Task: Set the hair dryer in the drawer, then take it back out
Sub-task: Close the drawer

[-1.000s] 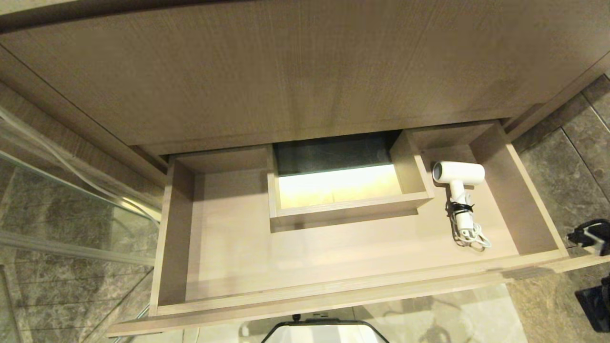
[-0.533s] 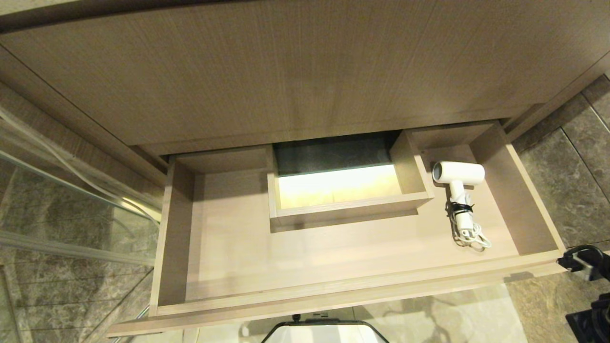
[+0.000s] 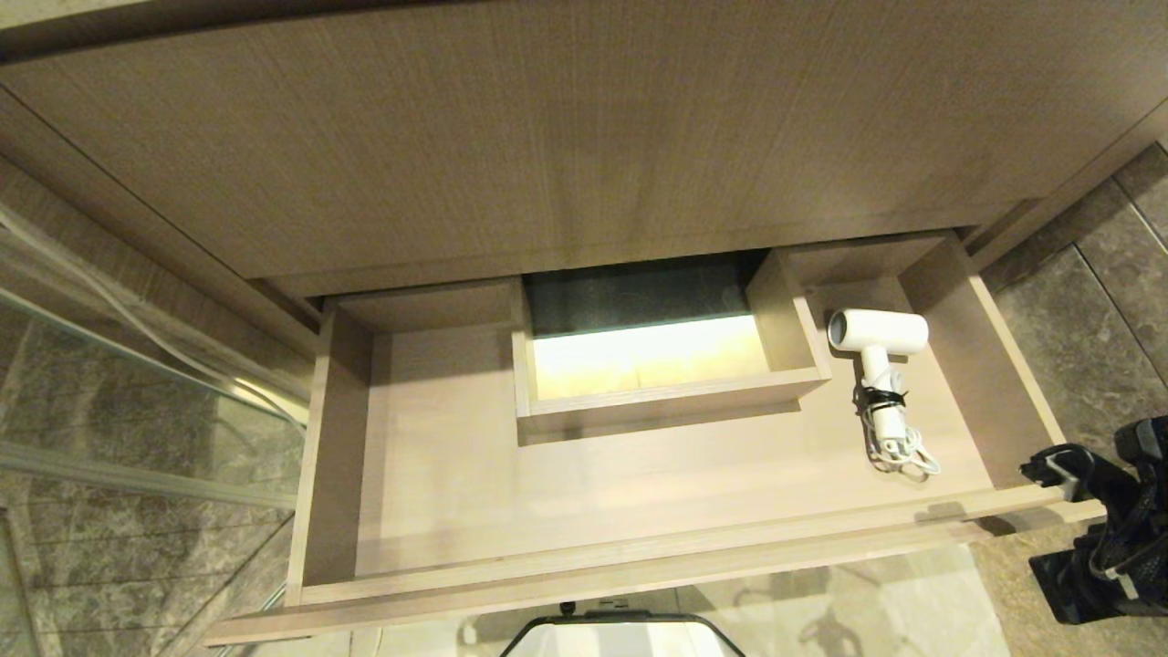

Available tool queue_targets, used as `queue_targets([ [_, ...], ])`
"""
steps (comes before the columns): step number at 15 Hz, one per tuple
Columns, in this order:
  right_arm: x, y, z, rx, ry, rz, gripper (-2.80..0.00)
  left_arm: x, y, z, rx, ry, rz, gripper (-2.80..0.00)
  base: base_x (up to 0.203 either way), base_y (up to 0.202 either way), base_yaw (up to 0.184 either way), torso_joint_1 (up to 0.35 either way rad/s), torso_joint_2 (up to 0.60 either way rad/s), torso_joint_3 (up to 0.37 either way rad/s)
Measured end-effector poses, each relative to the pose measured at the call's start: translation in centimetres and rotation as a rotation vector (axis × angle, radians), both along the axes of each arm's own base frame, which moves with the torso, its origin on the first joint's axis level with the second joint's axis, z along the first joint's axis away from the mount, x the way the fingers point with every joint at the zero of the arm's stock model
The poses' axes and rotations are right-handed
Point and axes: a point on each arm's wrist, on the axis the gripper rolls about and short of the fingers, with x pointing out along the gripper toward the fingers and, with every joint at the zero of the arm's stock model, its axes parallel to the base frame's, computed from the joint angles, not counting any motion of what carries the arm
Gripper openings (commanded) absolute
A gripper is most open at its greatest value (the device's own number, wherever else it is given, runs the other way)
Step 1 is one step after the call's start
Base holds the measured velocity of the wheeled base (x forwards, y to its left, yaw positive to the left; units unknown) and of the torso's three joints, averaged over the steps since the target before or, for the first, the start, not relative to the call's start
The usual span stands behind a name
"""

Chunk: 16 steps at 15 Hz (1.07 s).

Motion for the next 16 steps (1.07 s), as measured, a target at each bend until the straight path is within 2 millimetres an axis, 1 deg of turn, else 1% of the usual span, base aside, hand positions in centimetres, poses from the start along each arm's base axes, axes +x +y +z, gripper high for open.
queue_targets([
  [3, 1.7, -0.3, -0.4, -0.007, -0.035, -0.002, -2.80, 0.0, 0.0, 0.0, 0.000, 0.000, 0.000, -2.80, 0.000, 0.000, 0.000, 0.000, 0.00, 0.000],
  [9, 3.7, -0.7, -0.3, -0.021, -0.128, 0.002, -2.80, 0.0, 0.0, 0.0, 0.000, 0.000, 0.000, -2.80, 0.000, 0.000, 0.000, 0.000, 0.00, 0.000],
  [13, 6.0, -1.1, 1.4, -0.019, -0.298, 0.029, -2.80, 0.0, 0.0, 0.0, 0.000, 0.000, 0.000, -2.80, 0.000, 0.000, 0.000, 0.000, 0.00, 0.000],
  [16, 8.8, -1.9, 4.2, -0.034, -0.522, 0.051, -2.80, 0.0, 0.0, 0.0, 0.000, 0.000, 0.000, -2.80, 0.000, 0.000, 0.000, 0.000, 0.00, 0.000],
])
